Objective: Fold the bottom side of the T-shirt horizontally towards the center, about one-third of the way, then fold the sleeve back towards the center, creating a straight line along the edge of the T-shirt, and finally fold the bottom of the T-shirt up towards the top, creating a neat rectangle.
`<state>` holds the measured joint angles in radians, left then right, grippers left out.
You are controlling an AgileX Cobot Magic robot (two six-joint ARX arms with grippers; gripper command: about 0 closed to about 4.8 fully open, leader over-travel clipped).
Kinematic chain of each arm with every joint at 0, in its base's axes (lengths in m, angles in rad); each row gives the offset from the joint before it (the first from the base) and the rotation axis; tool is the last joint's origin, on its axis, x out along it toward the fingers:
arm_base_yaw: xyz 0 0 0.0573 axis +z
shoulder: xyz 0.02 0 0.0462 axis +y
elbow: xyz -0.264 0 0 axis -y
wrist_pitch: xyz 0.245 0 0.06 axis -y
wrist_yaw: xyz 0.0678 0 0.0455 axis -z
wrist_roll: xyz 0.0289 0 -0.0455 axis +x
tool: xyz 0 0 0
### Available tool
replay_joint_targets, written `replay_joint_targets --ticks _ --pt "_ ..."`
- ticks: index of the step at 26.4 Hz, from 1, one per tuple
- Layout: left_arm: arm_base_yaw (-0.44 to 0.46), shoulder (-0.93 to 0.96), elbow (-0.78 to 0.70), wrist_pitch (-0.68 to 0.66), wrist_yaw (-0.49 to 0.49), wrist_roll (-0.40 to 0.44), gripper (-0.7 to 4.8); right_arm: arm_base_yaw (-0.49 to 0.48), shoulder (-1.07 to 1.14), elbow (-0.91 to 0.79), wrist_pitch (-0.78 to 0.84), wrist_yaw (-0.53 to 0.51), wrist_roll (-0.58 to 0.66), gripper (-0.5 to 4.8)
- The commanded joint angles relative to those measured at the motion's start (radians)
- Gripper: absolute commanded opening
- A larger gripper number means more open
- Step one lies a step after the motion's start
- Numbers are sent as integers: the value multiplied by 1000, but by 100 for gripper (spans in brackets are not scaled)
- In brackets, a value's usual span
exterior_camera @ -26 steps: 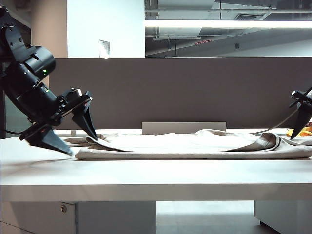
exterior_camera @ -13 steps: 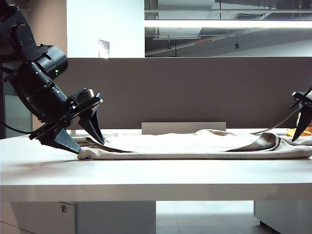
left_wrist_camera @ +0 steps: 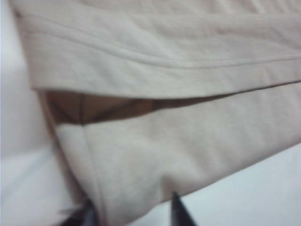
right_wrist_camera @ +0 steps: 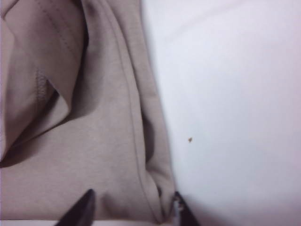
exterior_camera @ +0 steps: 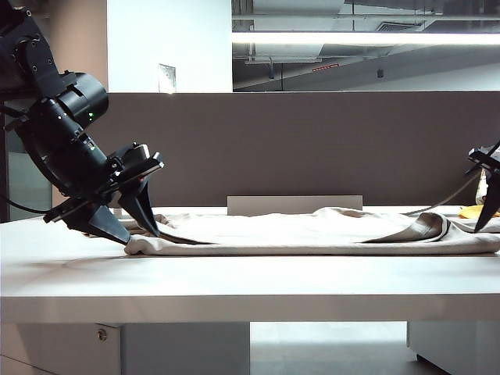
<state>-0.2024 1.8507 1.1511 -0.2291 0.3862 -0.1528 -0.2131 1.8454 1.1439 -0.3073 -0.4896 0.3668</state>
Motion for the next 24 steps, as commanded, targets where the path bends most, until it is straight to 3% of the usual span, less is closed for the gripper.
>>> replay_joint_targets --ticks 1,8,10,12,24 --pt "2 -3 4 3 -9 26 105 0 -5 5 0 1 -5 166" --pt "2 3 4 6 -51 27 67 0 -4 5 6 3 -5 62" --pt "2 3 4 8 -53 40 11 0 -4 5 5 10 -8 36" --pt "2 3 4 10 -54 49 -6 0 -4 5 5 18 -11 -1" --pt "2 2 4 -45 -45 52 -6 0 -5 5 -60 16 -83 -6"
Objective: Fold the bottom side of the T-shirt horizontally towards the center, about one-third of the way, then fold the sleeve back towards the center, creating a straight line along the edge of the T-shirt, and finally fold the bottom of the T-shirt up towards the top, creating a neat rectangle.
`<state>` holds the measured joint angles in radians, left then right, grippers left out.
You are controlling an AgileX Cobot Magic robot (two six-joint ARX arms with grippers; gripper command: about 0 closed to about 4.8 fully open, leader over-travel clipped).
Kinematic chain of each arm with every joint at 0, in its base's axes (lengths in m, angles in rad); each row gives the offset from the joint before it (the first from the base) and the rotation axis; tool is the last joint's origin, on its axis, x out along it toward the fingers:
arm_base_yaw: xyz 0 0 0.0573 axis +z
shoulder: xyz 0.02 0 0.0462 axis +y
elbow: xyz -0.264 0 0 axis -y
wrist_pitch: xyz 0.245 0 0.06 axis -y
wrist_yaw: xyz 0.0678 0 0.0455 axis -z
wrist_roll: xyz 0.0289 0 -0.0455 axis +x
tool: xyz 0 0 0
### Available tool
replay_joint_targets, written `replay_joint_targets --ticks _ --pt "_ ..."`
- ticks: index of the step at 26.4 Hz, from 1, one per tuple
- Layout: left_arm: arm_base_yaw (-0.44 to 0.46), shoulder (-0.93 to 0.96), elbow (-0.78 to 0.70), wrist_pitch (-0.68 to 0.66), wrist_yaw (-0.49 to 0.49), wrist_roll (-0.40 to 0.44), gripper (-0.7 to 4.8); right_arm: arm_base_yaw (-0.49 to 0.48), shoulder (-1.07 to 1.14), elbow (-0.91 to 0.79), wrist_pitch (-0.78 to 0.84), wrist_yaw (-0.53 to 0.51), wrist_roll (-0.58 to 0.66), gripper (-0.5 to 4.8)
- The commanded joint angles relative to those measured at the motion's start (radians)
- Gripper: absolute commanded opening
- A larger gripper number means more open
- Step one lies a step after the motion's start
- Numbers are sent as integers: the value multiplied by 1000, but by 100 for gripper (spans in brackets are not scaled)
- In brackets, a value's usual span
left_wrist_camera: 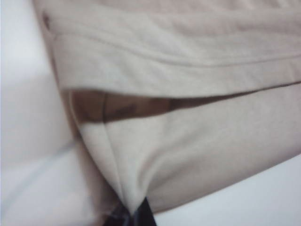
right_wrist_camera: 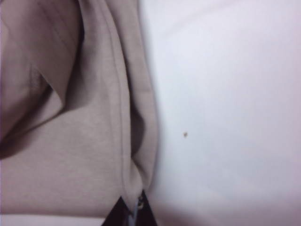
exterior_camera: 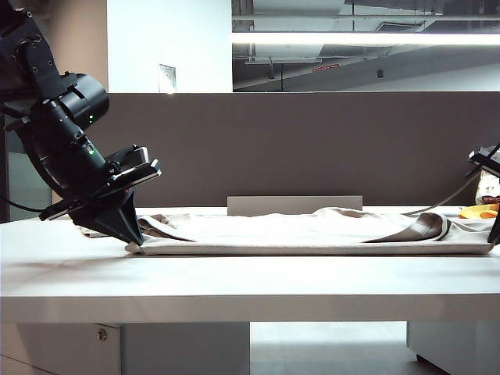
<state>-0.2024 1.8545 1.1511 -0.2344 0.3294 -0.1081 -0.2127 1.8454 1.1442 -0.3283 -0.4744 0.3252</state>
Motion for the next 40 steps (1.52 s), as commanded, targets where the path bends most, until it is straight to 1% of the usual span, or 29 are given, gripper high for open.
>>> replay_joint_targets --ticks 1,5,8,10,15,18,22,24,30,40 --pt "2 -2 4 -51 15 8 -6 0 -5 5 -50 0 -51 -6" --pt "2 -4 1 -102 35 35 -6 0 -12 0 -92 -2 -87 -6" --pt "1 -18 -30 -101 69 29 -6 0 -39 -31 -83 0 -90 -6" --pt "1 -32 -61 -97 75 30 -6 -1 -64 -60 -71 3 -90 -6" --pt "1 -100 -182 -23 75 24 -6 -1 -114 -122 -63 3 -92 -6" --pt "1 -152 -238 -13 73 26 -6 -1 -154 -173 -55 2 -91 -6" --pt "2 -233 -312 35 71 21 -6 -3 -243 -262 -19 5 -91 -6" --pt "2 -280 -346 56 63 7 -6 -8 -292 -305 -1 5 -90 -6" --pt "1 -403 -420 58 50 -35 -6 -15 -413 -393 3 5 -90 -6" --pt "1 -547 -547 56 52 -87 -6 -20 -549 -507 -47 5 -87 -6"
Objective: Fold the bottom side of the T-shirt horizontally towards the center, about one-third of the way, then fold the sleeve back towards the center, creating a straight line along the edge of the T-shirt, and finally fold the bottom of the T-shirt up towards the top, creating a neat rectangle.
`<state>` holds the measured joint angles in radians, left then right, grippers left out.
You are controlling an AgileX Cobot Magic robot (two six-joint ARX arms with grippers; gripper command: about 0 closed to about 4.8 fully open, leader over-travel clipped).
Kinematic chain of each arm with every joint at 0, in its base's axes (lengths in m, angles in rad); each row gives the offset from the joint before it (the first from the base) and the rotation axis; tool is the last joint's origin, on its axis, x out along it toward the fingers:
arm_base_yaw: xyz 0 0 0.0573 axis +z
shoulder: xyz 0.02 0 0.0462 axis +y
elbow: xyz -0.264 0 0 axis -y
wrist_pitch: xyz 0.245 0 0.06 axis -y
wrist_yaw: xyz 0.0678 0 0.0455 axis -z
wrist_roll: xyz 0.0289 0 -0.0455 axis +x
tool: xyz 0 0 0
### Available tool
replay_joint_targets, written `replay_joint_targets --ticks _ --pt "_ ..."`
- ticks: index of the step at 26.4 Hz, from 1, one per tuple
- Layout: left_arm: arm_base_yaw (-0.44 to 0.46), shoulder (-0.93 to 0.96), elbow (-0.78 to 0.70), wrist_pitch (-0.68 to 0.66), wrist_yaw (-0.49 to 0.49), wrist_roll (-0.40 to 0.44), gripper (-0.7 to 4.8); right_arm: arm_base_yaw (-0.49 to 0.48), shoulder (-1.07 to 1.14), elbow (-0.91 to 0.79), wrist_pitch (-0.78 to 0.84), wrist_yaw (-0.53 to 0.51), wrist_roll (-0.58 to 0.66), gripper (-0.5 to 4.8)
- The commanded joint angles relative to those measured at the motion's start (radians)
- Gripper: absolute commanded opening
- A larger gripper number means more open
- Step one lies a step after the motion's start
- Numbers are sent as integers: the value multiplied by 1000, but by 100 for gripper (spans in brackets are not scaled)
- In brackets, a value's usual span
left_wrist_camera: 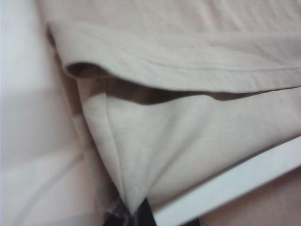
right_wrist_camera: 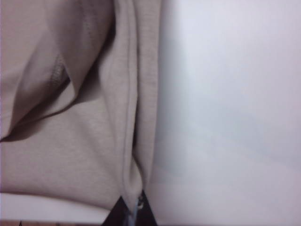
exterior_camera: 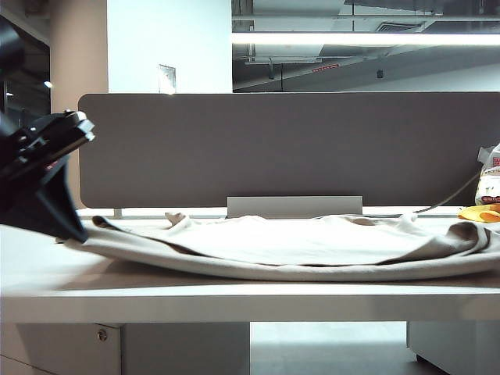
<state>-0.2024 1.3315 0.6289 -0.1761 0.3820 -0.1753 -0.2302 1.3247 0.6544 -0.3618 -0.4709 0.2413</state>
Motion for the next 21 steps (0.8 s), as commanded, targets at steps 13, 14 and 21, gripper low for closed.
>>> replay_joint_targets --ticks 13,14,21 --pt "1 -135 -121 -28 2 -42 -6 -3 -148 -30 -129 6 -6 -6" --pt "1 -142 -121 -32 3 -42 -6 -3 -156 -30 -137 6 -6 -6" --pt "1 -152 -121 -45 5 -42 -6 -3 -170 -31 -173 9 -7 -6"
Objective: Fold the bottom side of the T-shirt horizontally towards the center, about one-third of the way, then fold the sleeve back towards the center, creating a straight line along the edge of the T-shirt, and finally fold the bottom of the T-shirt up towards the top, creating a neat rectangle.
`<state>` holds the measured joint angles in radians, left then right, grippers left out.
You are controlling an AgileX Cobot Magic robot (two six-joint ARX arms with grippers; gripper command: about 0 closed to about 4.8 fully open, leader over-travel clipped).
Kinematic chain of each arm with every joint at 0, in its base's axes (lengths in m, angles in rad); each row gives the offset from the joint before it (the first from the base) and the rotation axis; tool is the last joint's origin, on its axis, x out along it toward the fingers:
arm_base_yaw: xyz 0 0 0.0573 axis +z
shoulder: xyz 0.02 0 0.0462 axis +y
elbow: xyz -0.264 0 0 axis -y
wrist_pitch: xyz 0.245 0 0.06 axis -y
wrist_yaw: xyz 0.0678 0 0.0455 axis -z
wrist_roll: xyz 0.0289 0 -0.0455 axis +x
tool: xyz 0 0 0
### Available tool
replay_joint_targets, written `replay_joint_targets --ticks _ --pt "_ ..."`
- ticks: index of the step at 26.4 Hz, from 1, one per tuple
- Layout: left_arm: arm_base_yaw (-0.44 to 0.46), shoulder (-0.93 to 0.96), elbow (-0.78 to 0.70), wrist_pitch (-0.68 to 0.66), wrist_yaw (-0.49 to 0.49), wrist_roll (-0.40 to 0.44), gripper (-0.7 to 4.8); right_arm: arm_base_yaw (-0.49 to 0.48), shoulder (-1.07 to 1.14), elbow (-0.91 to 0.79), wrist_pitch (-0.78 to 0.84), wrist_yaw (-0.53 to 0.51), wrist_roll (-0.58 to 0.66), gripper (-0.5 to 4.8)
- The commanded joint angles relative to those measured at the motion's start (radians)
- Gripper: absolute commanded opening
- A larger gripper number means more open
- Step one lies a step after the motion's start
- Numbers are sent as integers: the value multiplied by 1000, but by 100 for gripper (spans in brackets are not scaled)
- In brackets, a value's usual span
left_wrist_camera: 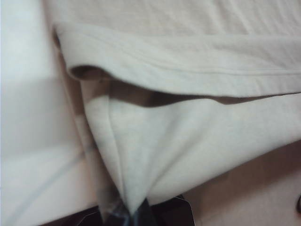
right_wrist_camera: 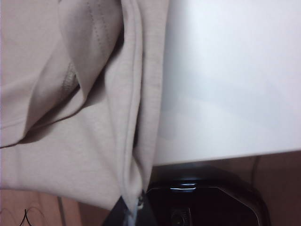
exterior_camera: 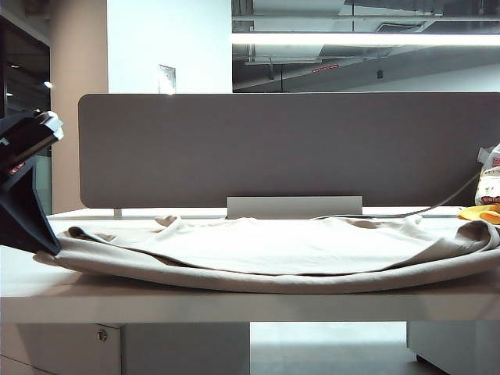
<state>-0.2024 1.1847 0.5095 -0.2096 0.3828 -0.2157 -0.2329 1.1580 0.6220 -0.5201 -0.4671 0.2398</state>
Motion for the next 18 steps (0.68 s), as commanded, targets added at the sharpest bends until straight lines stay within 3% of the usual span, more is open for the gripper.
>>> replay_joint_targets --ticks 1,6,7,9,11,13,15,18 --pt "1 -5 -2 -14 4 -2 -6 0 -3 1 -16 6 -6 -6" --pt "1 -5 -3 -19 4 -2 -6 0 -3 -6 -10 25 -5 -3" --pt "1 -5 -3 -19 4 -2 -6 0 -3 -6 -10 25 -5 12" --pt "1 -5 -3 -19 7 -2 17 -1 -3 -6 -6 29 -4 94" --pt "1 -5 -3 -10 7 -3 146 -1 -3 -6 0 48 -1 175" --pt "1 -5 -2 3 16 -24 313 -1 -3 -6 10 47 -1 232" --pt "1 -5 -2 18 22 -39 442 -1 -3 -6 20 48 3 272" --pt "1 -6 -2 26 23 -47 468 -1 -3 -6 58 46 26 312"
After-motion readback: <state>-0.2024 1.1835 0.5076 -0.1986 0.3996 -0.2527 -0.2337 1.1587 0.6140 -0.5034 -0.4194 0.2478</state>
